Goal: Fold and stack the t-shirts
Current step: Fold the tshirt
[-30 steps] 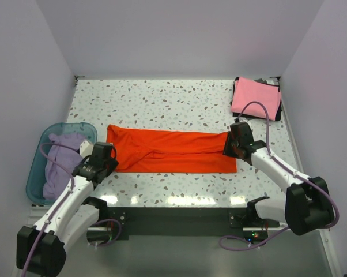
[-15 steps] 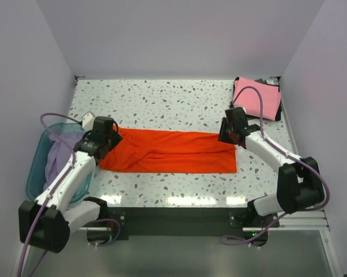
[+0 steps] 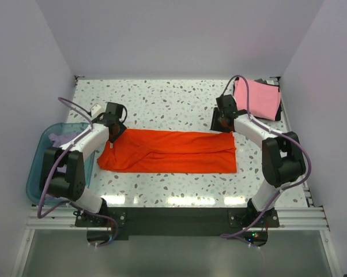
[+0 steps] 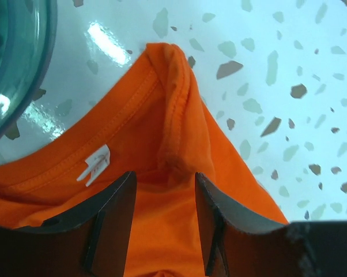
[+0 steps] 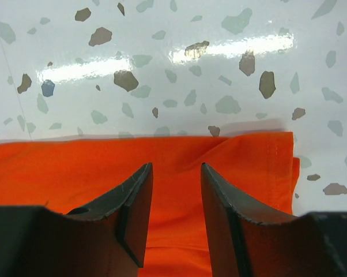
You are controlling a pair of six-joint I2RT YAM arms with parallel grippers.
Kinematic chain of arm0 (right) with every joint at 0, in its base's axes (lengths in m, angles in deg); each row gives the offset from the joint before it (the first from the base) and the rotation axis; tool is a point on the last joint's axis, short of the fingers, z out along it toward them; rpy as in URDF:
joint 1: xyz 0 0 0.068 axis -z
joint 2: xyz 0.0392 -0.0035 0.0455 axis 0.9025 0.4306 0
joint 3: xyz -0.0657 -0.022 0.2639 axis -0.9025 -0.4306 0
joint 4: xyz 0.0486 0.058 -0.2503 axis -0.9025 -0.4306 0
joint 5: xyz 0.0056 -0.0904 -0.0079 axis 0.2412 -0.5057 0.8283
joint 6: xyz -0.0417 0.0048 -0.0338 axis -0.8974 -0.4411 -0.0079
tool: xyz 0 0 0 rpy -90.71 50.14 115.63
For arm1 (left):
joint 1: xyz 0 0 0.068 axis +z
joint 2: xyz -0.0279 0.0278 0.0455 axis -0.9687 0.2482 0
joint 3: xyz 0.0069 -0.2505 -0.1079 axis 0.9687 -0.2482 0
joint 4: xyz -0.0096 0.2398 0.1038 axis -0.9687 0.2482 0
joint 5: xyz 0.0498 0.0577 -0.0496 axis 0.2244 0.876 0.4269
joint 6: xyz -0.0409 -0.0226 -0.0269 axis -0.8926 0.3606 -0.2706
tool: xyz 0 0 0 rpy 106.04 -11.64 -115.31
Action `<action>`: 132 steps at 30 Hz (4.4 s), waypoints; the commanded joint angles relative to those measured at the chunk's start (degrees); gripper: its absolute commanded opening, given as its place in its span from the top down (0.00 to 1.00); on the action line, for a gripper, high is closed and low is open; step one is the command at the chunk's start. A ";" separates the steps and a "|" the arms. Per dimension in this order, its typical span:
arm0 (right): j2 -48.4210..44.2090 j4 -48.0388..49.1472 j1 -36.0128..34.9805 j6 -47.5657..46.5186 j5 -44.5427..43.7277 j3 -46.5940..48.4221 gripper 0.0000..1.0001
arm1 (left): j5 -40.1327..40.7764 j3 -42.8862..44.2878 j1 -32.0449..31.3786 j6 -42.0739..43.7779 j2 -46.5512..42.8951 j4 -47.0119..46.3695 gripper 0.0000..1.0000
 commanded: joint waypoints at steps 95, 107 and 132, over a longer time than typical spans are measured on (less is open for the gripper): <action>-10.81 2.66 -46.11 12.16 -10.82 -9.63 0.56 | -9.14 16.79 -4.03 7.46 2.39 -12.80 0.77; -1.24 2.93 -54.37 16.82 -13.99 -7.09 0.76 | -9.30 -19.99 -6.49 2.09 -23.29 -13.17 0.91; -21.09 -6.22 -45.16 11.29 -13.57 -15.87 0.47 | -11.14 -29.92 -22.39 -2.56 -31.30 -0.77 0.55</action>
